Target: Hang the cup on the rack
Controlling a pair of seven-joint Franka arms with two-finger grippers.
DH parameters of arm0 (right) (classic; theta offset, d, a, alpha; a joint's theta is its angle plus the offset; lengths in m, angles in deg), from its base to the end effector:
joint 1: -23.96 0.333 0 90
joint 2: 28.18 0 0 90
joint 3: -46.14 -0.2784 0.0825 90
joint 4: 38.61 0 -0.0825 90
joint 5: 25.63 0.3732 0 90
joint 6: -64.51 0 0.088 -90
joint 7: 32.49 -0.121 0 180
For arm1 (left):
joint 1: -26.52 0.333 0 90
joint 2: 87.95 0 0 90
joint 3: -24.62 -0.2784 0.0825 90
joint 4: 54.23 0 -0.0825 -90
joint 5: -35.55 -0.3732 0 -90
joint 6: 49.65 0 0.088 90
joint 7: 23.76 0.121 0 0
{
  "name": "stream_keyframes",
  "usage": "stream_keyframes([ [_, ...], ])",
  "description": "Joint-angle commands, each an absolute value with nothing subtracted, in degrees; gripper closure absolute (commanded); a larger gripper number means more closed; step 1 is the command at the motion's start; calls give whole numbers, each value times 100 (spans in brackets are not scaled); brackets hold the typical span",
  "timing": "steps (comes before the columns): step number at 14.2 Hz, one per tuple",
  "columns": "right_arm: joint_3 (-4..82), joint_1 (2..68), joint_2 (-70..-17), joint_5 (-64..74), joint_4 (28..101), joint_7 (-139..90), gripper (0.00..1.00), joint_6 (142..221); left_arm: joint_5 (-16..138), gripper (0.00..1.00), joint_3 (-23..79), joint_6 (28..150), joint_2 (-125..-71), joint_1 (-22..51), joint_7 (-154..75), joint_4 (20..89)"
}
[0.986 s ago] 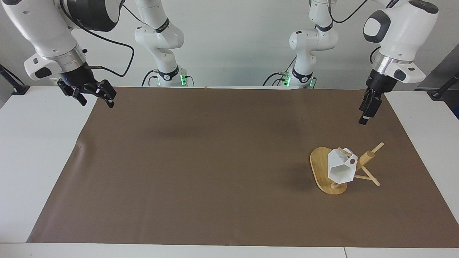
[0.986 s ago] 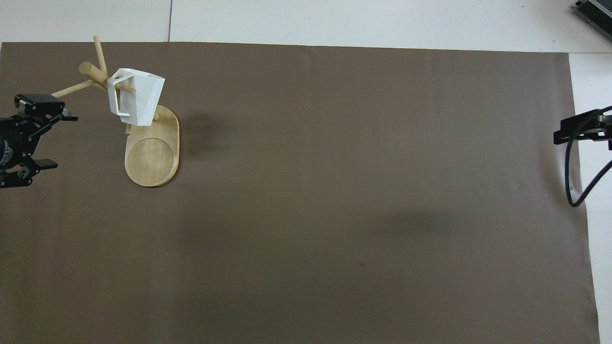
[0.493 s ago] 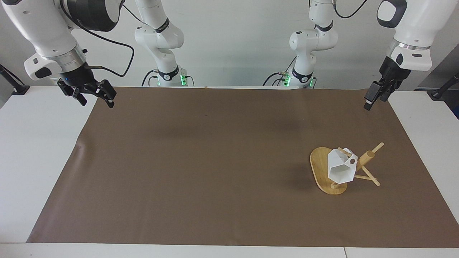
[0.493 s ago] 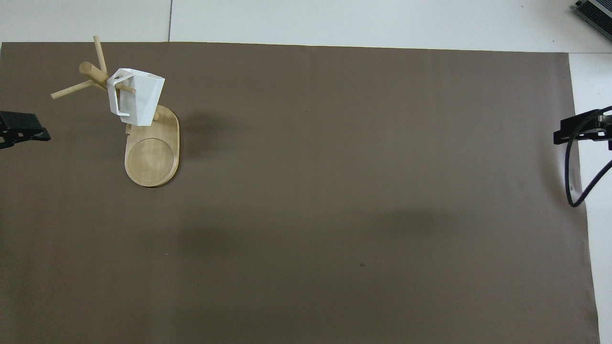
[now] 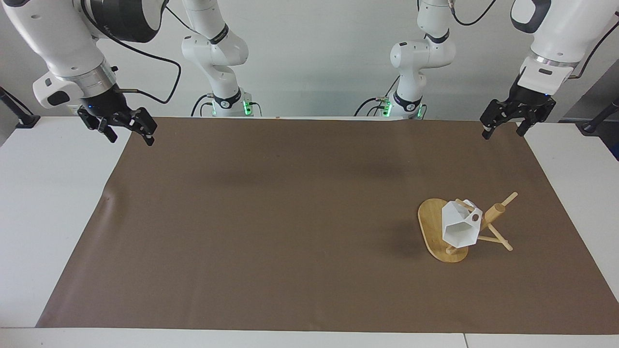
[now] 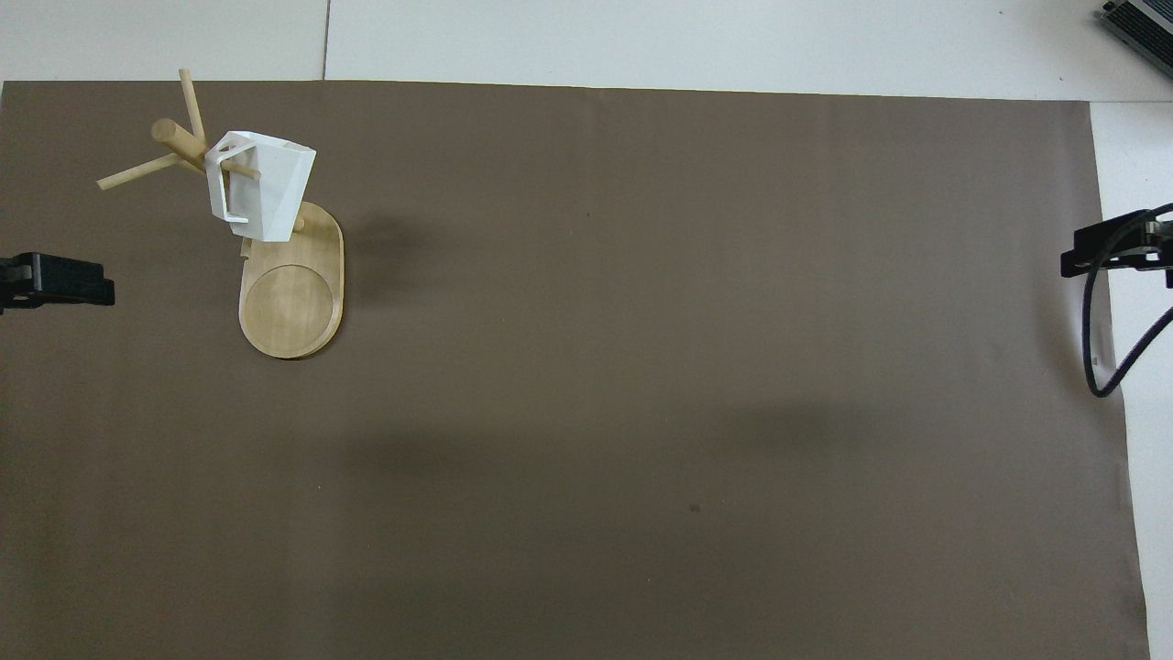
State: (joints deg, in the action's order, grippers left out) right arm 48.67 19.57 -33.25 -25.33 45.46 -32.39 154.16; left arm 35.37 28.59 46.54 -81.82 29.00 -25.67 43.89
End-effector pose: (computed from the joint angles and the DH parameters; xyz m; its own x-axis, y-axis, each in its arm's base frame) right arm 0.5638 -0.0668 0.5709 0.9929 -0.1185 0.0090 -0.1185 -0.9930 -0.0013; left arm 0.5246 -0.0149 0.5737 0.9973 0.0069 0.0733 0.0075 -0.9999 -0.0081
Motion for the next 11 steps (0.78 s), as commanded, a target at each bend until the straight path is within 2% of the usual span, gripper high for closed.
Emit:
stream_keyframes([
  [1, 4886, 1947, -3240, -2448, 4647, -3126, 0, 15416, 3300, 0, 2892, 4194, -8539, 2749, -2402, 3895],
  [6, 4886, 1947, -3240, -2457, 4647, -3126, 0, 15416, 3650, 0, 2901, 4562, -8391, 2809, -2508, 4043],
  [11, 4886, 1947, -3240, -2448, 4647, -3126, 0, 15407, 3660, 0, 2928, 3692, -8478, 2748, -2464, 3384],
])
